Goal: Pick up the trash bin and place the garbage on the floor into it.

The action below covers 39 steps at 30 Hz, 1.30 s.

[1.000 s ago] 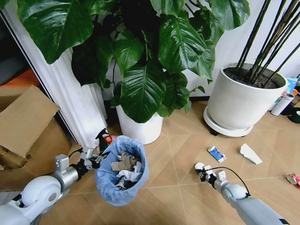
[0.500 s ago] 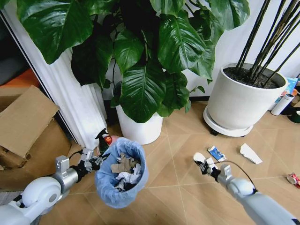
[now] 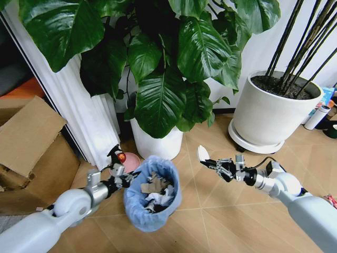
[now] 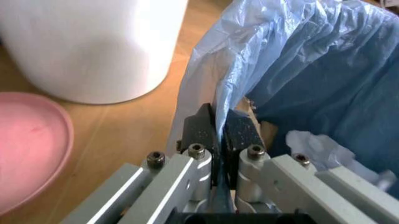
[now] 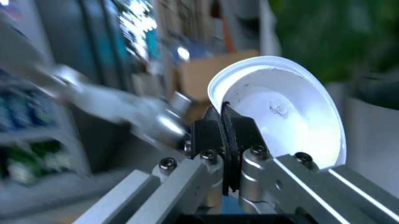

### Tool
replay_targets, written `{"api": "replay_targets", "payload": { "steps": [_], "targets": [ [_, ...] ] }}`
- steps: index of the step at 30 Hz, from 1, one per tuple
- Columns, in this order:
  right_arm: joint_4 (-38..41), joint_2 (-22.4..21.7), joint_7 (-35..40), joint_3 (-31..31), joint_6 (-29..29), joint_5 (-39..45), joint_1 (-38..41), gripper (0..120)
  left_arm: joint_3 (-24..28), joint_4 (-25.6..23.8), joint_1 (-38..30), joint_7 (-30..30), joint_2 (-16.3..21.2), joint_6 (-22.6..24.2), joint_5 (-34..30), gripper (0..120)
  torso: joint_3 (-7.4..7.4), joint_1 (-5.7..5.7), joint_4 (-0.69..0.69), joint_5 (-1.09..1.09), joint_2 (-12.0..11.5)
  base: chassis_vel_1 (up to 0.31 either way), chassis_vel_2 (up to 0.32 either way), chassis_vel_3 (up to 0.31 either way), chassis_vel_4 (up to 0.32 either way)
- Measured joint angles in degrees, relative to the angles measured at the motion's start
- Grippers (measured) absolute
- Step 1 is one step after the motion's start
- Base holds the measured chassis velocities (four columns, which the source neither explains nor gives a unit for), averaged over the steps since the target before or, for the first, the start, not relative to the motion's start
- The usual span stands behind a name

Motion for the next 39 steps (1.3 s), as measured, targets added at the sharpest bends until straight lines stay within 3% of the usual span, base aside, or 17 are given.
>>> {"api": "replay_targets", "payload": {
  "steps": [8, 13, 21, 30, 37, 39],
  "targets": [
    [3.76, -0.82, 3.04, -8.7, -3.8, 7.95, 1.57, 0, 3.94, 0.51, -3.23, -0.74, -2.04, 0.27, -0.32, 0, 0.0, 0.0, 0.01, -0.03, 0.0, 0.0, 0.0, 0.0, 0.0],
    [1.78, 2.03, 8.16, -14.62, -2.2, 5.77, 3.57, 0, 5.18, 0.38, -5.2, -1.35, -2.84, 0.55, -0.91, 0, 0.0, 0.0, 0.01, -0.01, 0.0, 0.0, 0.0, 0.0, 0.0],
    [-0.74, 3.33, 12.11, -17.41, -0.5, 1.44, 5.34, 0, 6.05, -0.77, -5.46, -1.92, -2.86, 0.88, -1.2, 0, 0.0, 0.0, 0.01, -0.03, 0.0, 0.0, 0.0, 0.0, 0.0],
    [-1.89, 2.99, 13.92, -18.26, -0.32, -1.37, 6.26, 30, 5.64, -1.64, -5.54, -2.29, -2.75, 1.04, -1.59, 0, 0.0, 0.0, 0.01, -0.02, 0.0, 0.0, 0.0, 0.0, 0.0],
    [-1.39, -0.13, 14.39, -18.42, -2.18, -11.53, 9.96, 61, 5.08, -2.21, -5.06, -2.51, -2.53, 1.23, -1.61, 0, 0.0, 0.0, 0.0, -0.01, 0.0, 0.0, 0.0, 0.0, 0.0],
    [-1.27, -0.29, 14.58, -18.27, -2.33, -12.49, 10.22, 63, 5.04, -2.23, -5.01, -2.52, -2.51, 1.24, -1.61, 0, 0.0, 0.0, 0.0, -0.01, 0.0, 0.0, 0.0, 0.0, 0.0]
  ]
}}
